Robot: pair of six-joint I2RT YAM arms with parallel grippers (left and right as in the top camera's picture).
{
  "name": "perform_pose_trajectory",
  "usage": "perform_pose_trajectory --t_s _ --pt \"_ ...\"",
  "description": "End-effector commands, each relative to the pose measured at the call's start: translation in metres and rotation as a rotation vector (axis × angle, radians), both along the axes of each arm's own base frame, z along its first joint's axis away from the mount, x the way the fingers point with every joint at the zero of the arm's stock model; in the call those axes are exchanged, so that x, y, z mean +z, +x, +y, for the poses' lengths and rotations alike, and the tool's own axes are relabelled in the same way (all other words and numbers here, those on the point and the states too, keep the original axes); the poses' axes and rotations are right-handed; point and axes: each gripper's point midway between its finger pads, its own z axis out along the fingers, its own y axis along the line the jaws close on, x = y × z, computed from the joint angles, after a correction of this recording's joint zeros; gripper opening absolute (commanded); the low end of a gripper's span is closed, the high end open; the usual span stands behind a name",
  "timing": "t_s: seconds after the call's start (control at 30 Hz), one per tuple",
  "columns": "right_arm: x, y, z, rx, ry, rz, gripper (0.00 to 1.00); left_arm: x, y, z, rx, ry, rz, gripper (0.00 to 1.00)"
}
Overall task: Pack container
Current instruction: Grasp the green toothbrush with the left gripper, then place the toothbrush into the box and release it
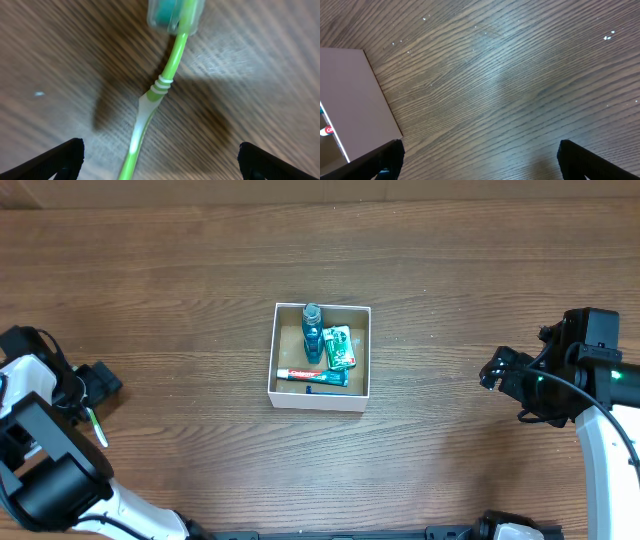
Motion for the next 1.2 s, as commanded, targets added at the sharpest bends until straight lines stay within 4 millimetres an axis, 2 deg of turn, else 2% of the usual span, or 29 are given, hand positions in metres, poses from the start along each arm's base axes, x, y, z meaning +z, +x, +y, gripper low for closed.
perform_pose_trajectory --t_s 0.0,0.13,0.17,0.23,0.3,0.5,0.53,0.67,0.8,0.87,0.93,1.0,1.1,1.17 --pt "0.002 0.001 -0.001 0.004 0.0 -0.011 1.0 -0.024 -0.008 -0.002 -0.026 -0.029 0.057 1.0" --pt "0.002 0.001 -0.001 0.004 0.0 -0.011 1.0 -0.031 -0.009 -0.004 -0.026 -0.043 0.068 0.99" --pt "0.002 0.001 -0.001 0.004 0.0 -0.011 1.0 -0.032 -0.008 -0.005 -0.027 -0.048 0.064 0.94" --pt "0.002 0.001 -0.001 0.004 0.0 -0.011 1.0 -0.031 -0.007 -0.007 -0.027 -0.058 0.055 0.77" --pt "0.002 0.001 -0.001 0.004 0.0 -0.011 1.0 -0.032 -0.006 -0.007 -0.028 -0.063 0.052 0.5" --pt "0.002 0.001 -0.001 0.004 0.0 -0.012 1.0 -0.032 -0.006 -0.011 -0.026 -0.083 0.047 0.2" --pt "0.002 0.002 -0.001 0.004 0.0 -0.013 1.0 -0.032 -0.006 -0.012 -0.027 -0.089 0.044 0.17" --pt "0.002 0.002 -0.001 0.004 0.0 -0.014 1.0 -0.032 -0.004 -0.015 -0.028 -0.104 0.035 0.14" --pt "0.002 0.002 -0.001 0.004 0.0 -0.014 1.0 -0.031 -0.004 -0.015 -0.027 -0.105 0.035 0.04" --pt "0.002 0.002 -0.001 0.004 0.0 -0.014 1.0 -0.027 -0.001 -0.016 -0.01 -0.113 0.018 0.04" --pt "0.002 0.002 -0.001 0.004 0.0 -0.014 1.0 -0.016 0.009 -0.019 -0.015 -0.142 -0.026 0.04" --pt "0.002 0.002 -0.001 0.004 0.0 -0.014 1.0 0.01 0.025 -0.024 -0.023 -0.158 -0.089 0.04" --pt "0.002 0.003 -0.001 0.003 -0.001 -0.017 1.0 0.063 0.054 -0.042 -0.103 -0.13 -0.198 0.04" --pt "0.002 0.003 -0.001 0.003 -0.001 -0.019 1.0 0.104 0.073 -0.073 -0.203 -0.103 -0.279 0.04"
